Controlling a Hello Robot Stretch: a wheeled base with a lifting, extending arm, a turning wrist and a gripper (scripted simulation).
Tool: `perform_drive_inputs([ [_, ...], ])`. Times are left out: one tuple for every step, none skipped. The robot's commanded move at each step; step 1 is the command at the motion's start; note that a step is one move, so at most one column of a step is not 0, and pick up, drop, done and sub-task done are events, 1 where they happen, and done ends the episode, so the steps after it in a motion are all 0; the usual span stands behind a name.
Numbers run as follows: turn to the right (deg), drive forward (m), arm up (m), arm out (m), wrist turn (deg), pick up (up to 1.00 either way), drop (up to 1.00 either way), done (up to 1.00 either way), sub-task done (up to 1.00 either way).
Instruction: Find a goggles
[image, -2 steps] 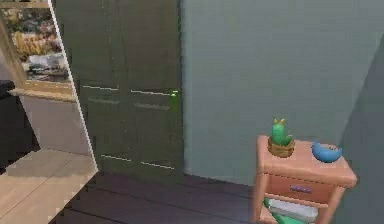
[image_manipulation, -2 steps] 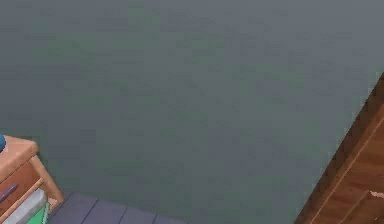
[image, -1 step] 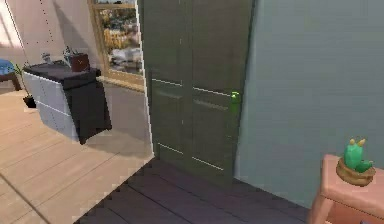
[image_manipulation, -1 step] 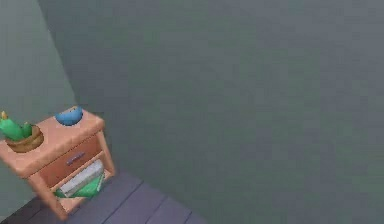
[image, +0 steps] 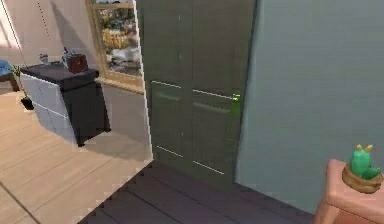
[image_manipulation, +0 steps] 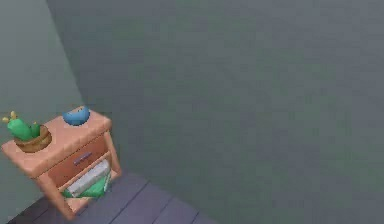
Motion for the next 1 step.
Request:
perform_drive_inputs([
  [-45.0, 0.0, 0.0, 0.0, 0.0, 0.0, 0.0, 0.0, 0.0],
])
